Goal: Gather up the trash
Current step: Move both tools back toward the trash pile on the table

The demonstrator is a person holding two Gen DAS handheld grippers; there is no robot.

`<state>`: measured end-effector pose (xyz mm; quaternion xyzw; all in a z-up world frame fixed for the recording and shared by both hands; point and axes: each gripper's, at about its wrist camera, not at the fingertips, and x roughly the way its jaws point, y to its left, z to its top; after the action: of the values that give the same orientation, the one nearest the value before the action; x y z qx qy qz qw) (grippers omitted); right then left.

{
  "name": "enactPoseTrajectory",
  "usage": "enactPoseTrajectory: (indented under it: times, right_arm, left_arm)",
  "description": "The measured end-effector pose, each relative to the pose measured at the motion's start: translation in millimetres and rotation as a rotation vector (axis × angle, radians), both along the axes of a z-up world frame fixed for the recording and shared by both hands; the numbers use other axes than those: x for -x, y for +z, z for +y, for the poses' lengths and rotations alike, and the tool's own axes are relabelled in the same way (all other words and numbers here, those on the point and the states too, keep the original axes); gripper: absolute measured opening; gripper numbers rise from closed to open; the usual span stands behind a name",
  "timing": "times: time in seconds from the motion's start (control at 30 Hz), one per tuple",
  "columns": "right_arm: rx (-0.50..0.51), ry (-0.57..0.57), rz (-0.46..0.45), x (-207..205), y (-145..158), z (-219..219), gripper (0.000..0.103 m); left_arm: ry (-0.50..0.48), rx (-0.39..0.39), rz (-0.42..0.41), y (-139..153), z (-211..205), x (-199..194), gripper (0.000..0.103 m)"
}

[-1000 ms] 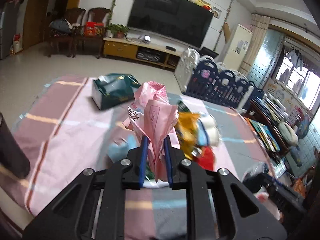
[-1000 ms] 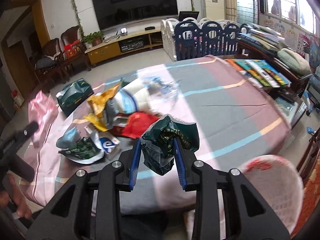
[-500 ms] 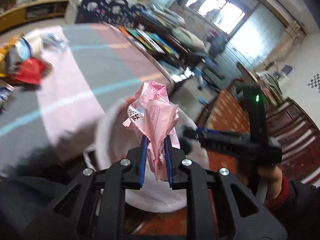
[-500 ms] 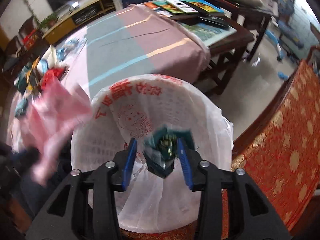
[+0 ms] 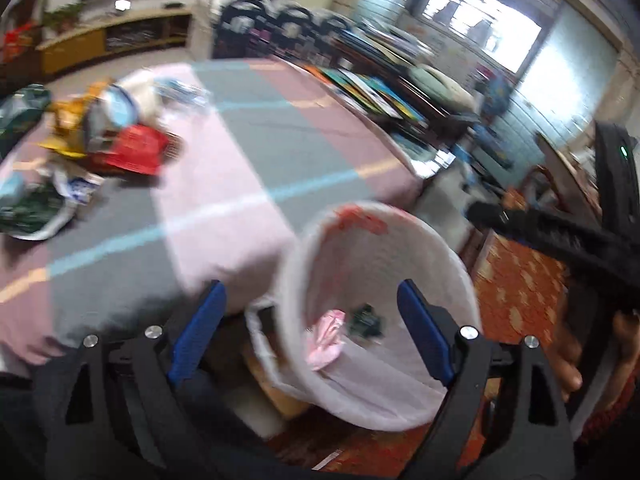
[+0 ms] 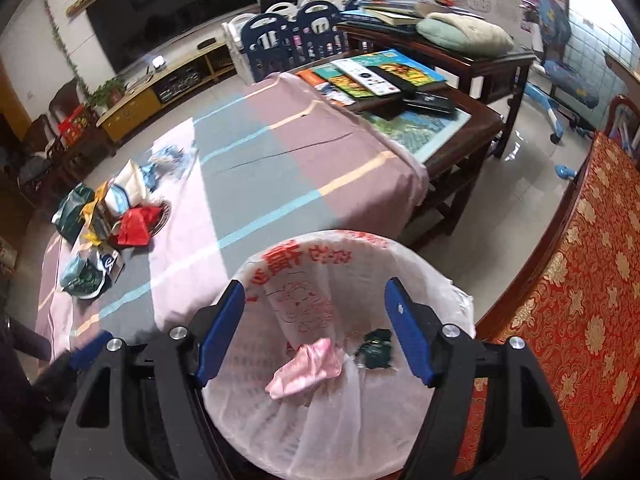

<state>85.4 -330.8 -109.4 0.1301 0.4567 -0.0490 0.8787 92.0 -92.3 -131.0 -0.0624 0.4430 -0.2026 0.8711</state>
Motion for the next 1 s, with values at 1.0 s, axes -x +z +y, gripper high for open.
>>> enactPoseTrajectory:
  times: [1.0]
  right_arm:
    - [0.066,0.218,-0.026,-16,21,148,0.071]
  left_arm:
    - [0.532,-0.114,-0.047,27,173,-3,0.094]
